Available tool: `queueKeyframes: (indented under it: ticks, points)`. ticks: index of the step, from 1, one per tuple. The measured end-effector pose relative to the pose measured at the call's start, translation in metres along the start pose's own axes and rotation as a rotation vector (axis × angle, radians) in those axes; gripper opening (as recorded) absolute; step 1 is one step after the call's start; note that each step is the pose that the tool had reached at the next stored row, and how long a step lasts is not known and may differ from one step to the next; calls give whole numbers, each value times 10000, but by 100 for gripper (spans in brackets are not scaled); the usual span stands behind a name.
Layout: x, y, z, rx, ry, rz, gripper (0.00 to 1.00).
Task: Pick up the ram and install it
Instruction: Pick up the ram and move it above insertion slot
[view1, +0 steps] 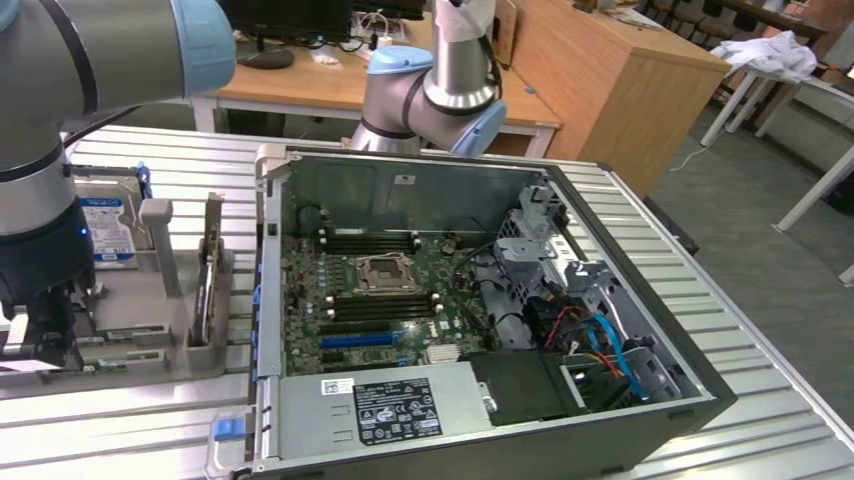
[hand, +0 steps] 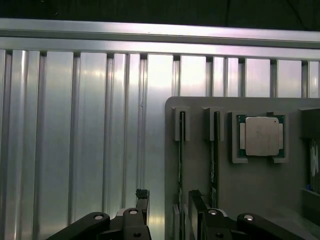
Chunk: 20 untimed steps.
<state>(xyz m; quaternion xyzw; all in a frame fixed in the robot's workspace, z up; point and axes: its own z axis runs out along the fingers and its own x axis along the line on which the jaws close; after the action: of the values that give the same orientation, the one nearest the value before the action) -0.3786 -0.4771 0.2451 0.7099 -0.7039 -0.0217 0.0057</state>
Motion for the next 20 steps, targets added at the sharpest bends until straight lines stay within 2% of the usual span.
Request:
queueKeyframes:
  ticks: [8, 12, 17, 20]
  points:
    - [0, -2, 72, -1, -20, 1, 44]
    - [-1, -3, 73, 0, -20, 0, 44]
    - [-81, -4, 79, 0, -21, 0, 44]
    - [-81, -4, 79, 1, -20, -1, 44]
